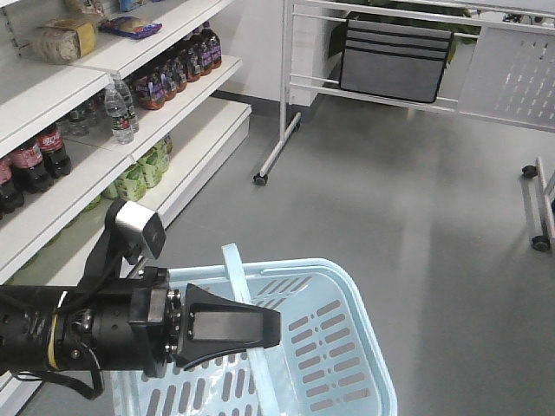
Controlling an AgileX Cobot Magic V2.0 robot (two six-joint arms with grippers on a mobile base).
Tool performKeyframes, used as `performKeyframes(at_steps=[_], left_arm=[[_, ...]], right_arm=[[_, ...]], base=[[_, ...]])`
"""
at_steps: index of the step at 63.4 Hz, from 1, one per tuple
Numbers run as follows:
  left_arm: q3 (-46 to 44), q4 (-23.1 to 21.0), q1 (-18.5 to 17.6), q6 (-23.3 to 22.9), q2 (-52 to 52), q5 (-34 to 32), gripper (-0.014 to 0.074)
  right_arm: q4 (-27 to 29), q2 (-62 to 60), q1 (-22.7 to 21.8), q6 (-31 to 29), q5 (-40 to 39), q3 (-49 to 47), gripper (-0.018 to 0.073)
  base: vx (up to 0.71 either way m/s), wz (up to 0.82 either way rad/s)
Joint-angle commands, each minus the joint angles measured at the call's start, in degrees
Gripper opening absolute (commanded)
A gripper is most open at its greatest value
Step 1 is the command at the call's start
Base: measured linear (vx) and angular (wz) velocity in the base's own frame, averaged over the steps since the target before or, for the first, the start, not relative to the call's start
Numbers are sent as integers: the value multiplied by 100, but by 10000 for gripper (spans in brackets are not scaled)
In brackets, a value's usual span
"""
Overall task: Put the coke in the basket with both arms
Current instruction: 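Turn the base away from the shelf holding the basket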
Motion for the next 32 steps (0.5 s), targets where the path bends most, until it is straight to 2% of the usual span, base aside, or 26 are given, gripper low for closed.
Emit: performKeyframes(at_steps=[1, 32], left_arm=[[-142, -444, -43, -5, -177, -1256, -7], [-142, -444, -43, -5, -177, -1256, -7]], right_arm=[[-58, -84, -14, -10, -441, 80, -5], [-58, -84, -14, -10, -441, 80, -5]], base=[[-1, -17], [3, -13]])
